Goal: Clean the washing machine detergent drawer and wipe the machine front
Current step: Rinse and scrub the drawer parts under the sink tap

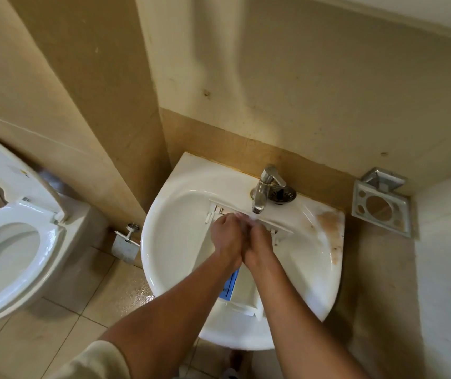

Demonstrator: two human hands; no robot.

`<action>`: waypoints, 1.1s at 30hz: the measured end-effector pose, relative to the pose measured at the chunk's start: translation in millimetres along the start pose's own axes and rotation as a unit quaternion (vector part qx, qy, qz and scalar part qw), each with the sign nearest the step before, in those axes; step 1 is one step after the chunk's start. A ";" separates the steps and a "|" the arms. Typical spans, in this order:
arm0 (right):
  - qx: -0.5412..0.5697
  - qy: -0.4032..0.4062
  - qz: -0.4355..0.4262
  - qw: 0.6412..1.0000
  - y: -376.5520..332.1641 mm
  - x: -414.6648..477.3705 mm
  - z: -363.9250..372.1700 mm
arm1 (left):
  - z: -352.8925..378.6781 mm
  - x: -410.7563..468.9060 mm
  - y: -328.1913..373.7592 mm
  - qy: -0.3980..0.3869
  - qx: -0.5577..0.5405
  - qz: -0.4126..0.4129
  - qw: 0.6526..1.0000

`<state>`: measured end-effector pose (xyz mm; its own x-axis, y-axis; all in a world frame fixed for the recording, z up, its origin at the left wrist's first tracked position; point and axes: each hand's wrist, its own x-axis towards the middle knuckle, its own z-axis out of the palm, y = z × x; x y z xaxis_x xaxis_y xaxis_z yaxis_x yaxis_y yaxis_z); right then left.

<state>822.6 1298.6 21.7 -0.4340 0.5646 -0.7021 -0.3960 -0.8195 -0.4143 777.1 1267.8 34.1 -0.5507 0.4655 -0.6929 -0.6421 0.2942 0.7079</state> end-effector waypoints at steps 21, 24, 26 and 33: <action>-0.663 0.214 -0.037 0.717 -24.3 -88.8 -72.4 | -78.1 10.8 11.7 -0.153 0.520 0.040 0.840; -0.659 0.223 -0.022 0.718 -29.9 -95.1 -61.4 | -79.8 10.3 15.1 -0.162 0.512 0.026 0.843; -0.659 0.220 -0.005 0.719 -28.5 -95.1 -49.2 | -86.7 14.7 18.1 -0.148 0.510 0.027 0.847; -0.636 0.252 -0.007 0.729 -29.8 -111.6 -59.1 | -75.2 12.6 12.6 -0.161 0.520 0.033 0.838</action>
<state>930.7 1254.2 78.1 0.0415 0.7291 -0.6831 0.8130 -0.4221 -0.4010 721.9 1214.6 24.0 -0.2863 0.6611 -0.6936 0.2889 0.7497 0.5953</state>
